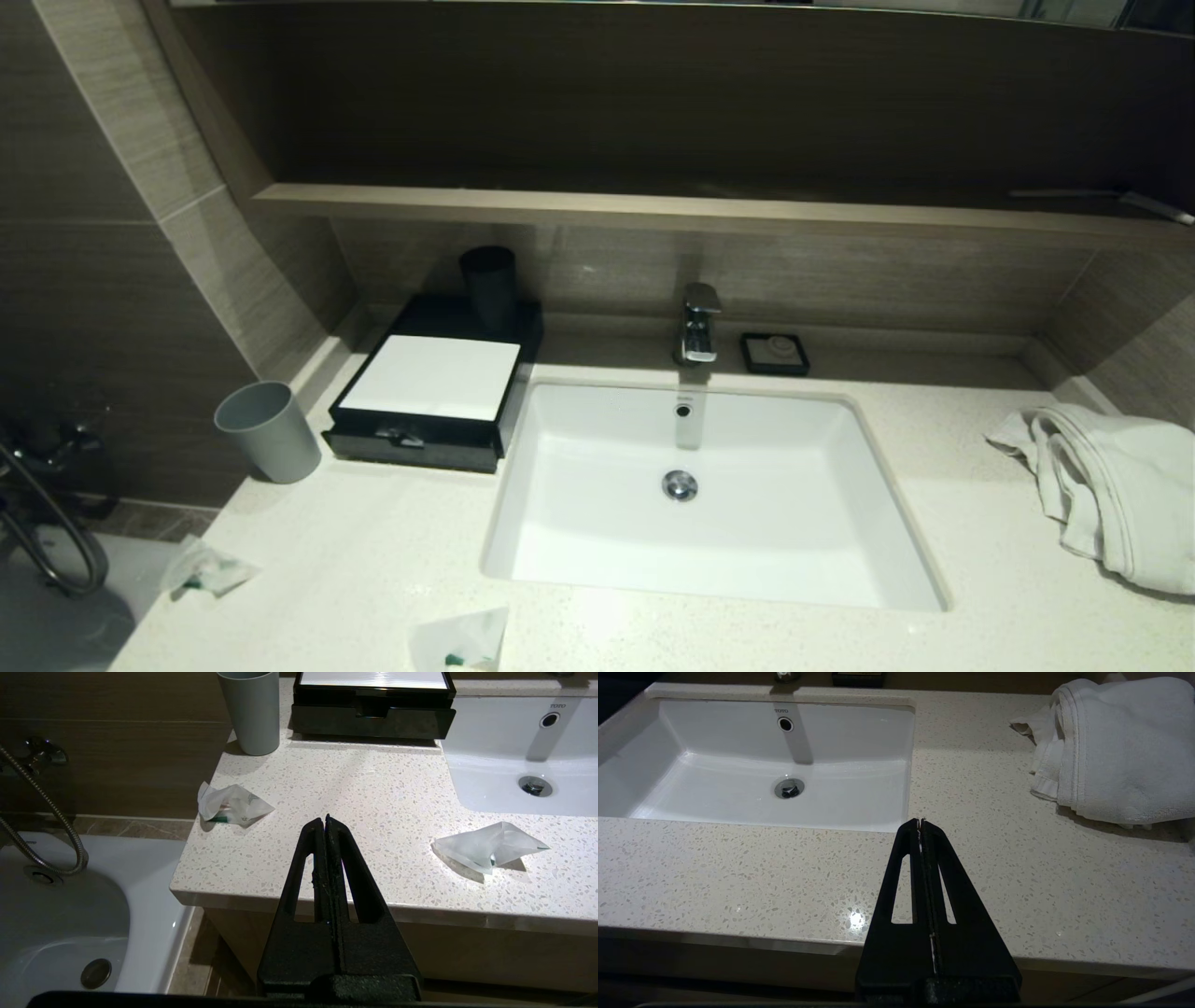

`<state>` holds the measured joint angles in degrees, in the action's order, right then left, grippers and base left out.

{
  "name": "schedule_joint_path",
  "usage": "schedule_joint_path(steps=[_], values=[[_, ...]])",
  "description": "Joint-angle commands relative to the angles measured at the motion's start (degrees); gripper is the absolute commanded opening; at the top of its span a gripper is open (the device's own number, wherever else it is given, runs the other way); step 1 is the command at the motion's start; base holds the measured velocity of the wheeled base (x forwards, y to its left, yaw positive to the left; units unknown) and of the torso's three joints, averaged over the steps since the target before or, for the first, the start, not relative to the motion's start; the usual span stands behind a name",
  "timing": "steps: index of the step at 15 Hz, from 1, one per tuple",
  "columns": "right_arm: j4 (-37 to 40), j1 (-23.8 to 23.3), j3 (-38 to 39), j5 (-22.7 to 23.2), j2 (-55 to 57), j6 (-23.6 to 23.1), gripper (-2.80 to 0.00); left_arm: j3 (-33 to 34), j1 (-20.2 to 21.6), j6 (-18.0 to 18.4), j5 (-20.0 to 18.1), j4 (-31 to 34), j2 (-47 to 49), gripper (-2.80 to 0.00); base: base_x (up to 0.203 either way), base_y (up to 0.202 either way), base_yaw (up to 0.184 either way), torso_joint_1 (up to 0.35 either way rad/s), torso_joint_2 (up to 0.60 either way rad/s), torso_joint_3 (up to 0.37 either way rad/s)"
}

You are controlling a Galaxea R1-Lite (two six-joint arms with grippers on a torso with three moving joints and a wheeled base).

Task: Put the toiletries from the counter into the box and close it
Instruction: Pick up the cup

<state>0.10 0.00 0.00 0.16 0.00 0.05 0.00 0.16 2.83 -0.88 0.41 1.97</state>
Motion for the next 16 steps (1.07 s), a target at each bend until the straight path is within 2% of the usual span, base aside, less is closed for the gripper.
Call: schedule_joint_path(steps=[1, 7, 10, 16], values=[[0.0, 0.0, 0.0, 0.0, 0.0, 0.0, -2.8, 0.0, 0.0, -0.1, 0.0, -0.1, 0.0, -2.8, 0.0, 0.0, 0.0, 0.0, 0.0, 0.0], [0.0, 0.0, 0.0, 0.0, 0.0, 0.0, -2.8, -0.8, 0.0, -0.4, 0.1, -0.4, 0.0, -2.8, 0.0, 0.0, 0.0, 0.0, 0.0, 0.0], [0.0, 0.0, 0.0, 0.0, 0.0, 0.0, -2.8, -8.3, 0.0, -1.2, 0.0, 1.7, 0.0, -2.8, 0.0, 0.0, 0.0, 0.0, 0.0, 0.0], [0.0, 0.0, 0.0, 0.0, 0.0, 0.0, -2.8, -27.3, 0.0, -1.5, -0.3, 18.4, 0.0, -2.8, 0.0, 0.0, 0.0, 0.0, 0.0, 0.0]])
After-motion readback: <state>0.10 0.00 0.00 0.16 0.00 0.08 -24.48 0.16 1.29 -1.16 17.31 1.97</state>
